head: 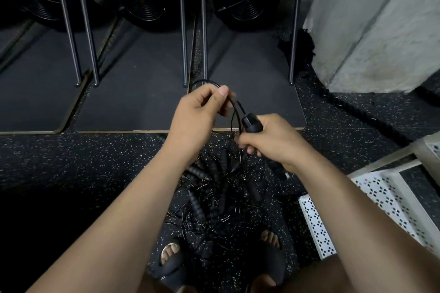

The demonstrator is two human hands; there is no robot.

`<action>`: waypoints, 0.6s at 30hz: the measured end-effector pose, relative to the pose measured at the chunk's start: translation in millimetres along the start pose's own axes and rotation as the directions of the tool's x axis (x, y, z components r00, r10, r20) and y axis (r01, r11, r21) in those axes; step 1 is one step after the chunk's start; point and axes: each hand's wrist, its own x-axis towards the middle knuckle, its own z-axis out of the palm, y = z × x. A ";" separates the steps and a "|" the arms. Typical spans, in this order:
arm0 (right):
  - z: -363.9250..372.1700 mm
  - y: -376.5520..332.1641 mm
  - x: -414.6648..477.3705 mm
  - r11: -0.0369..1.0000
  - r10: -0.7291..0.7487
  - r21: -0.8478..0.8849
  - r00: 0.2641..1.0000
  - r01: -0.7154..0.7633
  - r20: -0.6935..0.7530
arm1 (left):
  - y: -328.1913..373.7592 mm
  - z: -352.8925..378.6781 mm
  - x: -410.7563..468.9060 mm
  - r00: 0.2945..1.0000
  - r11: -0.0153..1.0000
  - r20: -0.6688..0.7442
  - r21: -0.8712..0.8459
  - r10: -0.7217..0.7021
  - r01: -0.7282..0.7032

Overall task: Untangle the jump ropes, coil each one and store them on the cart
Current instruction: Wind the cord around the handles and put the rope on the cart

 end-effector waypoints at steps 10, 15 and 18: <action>-18.0 -23.5 -18.5 0.897 -0.166 0.369 0.961 0.241 -0.223 | -23.2 4.8 -9.5 0.874 0.945 0.414 0.299 -0.257 0.136; -31.7 -29.9 -24.7 0.756 -0.156 0.568 0.932 0.326 -0.327 | -30.0 16.6 -17.7 0.818 0.922 0.524 0.386 -0.238 0.021; -39.4 -30.3 -24.7 0.685 -0.124 0.644 0.926 0.341 -0.358 | -32.9 16.4 -18.2 0.813 0.867 0.539 0.490 -0.221 -0.089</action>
